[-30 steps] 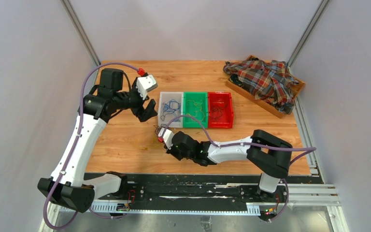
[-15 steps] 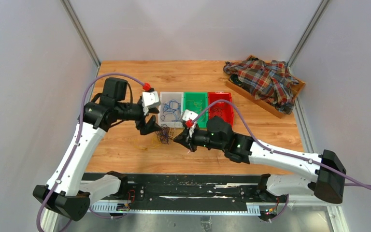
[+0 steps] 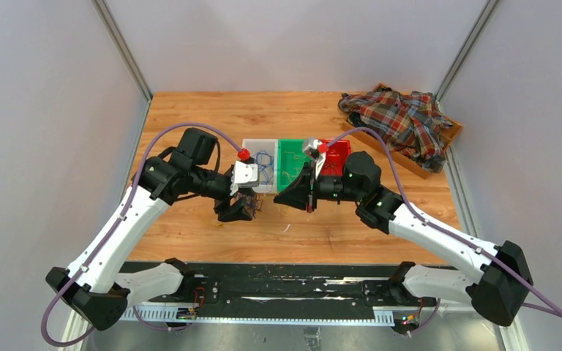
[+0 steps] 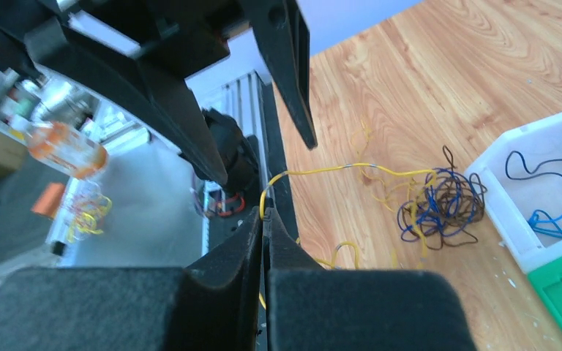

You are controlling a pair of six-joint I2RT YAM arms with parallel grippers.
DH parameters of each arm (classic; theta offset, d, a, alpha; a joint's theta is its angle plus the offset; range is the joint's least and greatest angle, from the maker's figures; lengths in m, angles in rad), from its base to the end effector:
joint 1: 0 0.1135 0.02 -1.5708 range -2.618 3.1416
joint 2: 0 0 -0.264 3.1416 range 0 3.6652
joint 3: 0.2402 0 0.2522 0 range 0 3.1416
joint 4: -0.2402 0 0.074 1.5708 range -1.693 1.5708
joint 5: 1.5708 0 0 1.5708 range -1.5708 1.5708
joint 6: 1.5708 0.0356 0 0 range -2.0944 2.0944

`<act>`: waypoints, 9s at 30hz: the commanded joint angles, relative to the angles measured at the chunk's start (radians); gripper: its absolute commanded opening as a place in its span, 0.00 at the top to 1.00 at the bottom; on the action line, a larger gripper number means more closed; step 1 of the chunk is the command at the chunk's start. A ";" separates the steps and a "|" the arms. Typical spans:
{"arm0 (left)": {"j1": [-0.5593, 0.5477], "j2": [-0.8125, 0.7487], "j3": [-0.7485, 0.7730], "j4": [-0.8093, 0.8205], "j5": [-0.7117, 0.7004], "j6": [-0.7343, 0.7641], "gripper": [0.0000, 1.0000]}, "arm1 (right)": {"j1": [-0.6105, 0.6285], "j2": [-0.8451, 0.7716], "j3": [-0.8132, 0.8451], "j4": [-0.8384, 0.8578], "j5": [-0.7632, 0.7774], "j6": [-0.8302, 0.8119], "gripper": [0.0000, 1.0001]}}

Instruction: Untangle the cables

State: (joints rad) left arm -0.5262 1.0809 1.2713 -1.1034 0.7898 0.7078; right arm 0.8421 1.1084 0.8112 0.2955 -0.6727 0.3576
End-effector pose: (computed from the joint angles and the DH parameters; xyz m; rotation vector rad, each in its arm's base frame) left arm 0.1477 -0.1150 0.3733 1.5871 1.6755 -0.8777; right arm 0.1538 0.2057 0.3352 -0.9697 1.4863 1.4278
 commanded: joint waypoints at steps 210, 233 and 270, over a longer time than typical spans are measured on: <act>0.312 -0.087 0.358 -0.129 -0.157 -0.062 0.02 | -0.214 0.422 0.288 0.134 0.506 0.025 1.00; 0.311 -0.098 0.327 -0.129 -0.153 -0.015 0.02 | -0.207 0.711 0.380 -0.116 0.672 -0.016 0.95; 0.100 0.025 -0.311 0.276 -0.208 0.017 0.19 | 0.066 0.076 -0.135 -0.192 0.770 -0.093 0.58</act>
State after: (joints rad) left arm -0.3740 1.0477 0.9947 -1.0195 0.5919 0.7494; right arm 0.8780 1.2629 0.7509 0.0845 0.0769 0.2195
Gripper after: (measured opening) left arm 0.869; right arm 0.468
